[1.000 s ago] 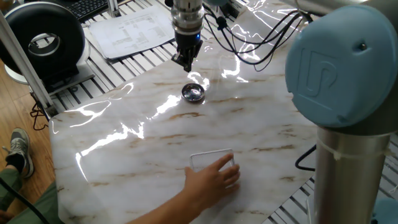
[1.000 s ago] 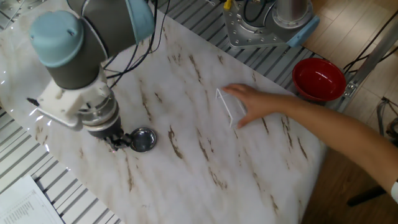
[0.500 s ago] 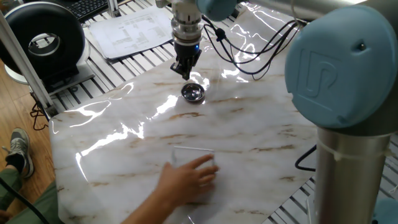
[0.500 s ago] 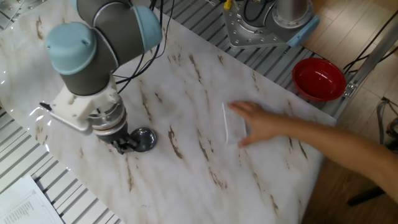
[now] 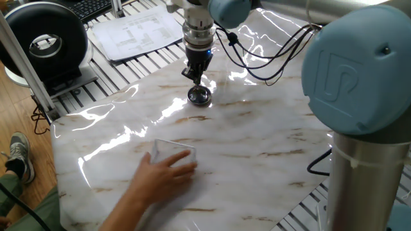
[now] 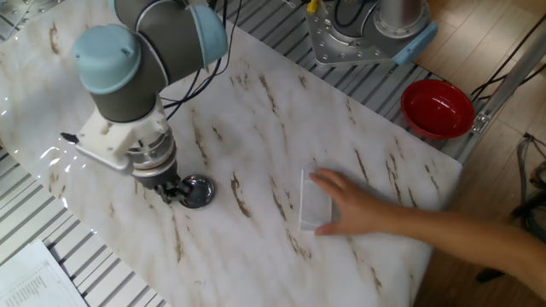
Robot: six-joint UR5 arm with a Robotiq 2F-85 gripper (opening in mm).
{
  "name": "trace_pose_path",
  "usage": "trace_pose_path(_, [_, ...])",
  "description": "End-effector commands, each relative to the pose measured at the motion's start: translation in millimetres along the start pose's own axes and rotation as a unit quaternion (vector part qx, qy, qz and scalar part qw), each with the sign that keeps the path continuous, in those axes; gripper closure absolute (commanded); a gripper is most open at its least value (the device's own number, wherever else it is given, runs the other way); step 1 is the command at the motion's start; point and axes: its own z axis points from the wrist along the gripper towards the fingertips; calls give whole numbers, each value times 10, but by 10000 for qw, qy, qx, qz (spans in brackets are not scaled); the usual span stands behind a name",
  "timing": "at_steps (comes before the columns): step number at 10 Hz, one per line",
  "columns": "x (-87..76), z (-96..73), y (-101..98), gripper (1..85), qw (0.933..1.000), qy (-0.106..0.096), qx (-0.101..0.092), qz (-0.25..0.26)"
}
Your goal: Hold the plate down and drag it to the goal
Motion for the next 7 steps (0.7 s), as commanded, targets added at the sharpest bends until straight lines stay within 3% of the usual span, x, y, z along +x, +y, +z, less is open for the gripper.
trace_pose_path(1, [163,22,29,843,9999,31,-78,68])
trace_pose_path(7, [339,59,356,843,9990,98,-49,442])
